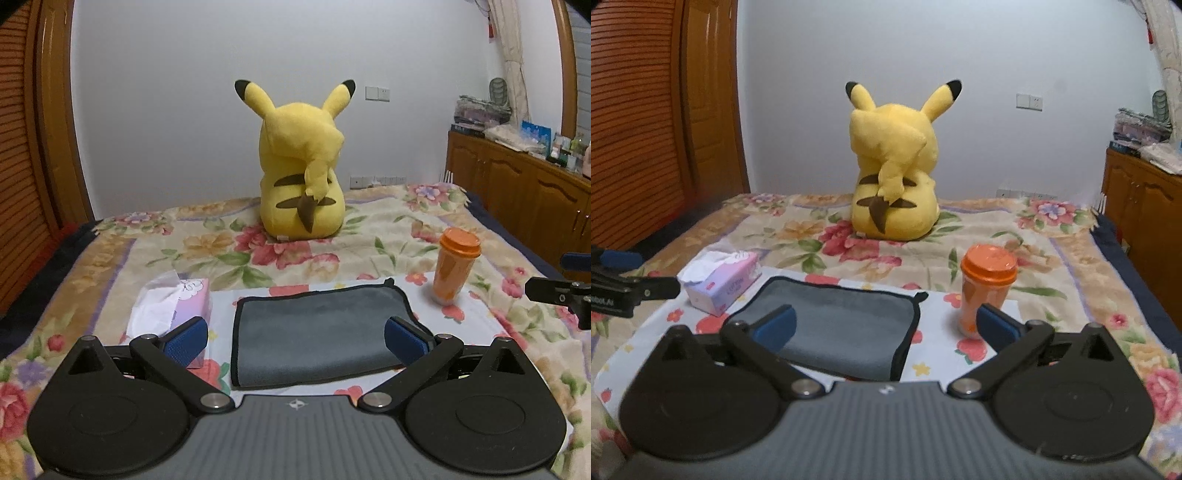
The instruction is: Fold towel
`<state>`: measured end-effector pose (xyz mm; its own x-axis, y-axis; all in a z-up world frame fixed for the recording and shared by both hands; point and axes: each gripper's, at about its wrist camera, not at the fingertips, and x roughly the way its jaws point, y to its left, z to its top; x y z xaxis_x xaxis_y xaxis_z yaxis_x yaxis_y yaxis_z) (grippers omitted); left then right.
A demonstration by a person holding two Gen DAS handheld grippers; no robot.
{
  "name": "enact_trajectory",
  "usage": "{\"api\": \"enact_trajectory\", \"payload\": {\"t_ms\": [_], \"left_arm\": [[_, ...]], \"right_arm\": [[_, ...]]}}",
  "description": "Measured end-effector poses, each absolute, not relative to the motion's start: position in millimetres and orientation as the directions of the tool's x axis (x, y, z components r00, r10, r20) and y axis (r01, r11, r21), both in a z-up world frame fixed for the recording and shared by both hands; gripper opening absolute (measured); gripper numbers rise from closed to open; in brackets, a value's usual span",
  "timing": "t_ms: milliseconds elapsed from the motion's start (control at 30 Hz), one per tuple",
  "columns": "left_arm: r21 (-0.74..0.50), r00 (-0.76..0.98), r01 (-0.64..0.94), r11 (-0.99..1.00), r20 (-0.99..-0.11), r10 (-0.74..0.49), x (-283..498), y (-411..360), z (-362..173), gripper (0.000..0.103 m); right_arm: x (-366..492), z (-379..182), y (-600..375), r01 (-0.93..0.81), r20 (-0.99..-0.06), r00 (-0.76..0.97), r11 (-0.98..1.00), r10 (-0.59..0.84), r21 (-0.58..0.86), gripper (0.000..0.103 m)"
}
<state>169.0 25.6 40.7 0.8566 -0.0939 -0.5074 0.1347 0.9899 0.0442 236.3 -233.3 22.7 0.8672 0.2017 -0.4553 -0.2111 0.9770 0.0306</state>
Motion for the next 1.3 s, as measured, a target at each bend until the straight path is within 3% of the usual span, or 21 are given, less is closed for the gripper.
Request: {"api": "enact_trajectory", "payload": {"t_ms": [600,1300], "left_arm": [[0.058,0.878,0.174,0.983,-0.461,-0.128,98.3,5.7,81.8,0.103],[0.048,0.87,0.16,0.986,-0.478,-0.118,52.3,2.2,60.1,0.103]], "right_arm": [[183.4,54.3,-243.3,-0.186,-0.394,0.9,0.982,0.188,0.045,0.103],[136.5,38.5,-232.7,-0.183,-0.404,0.893,0.981,0.196,0.072,0.103]]}}
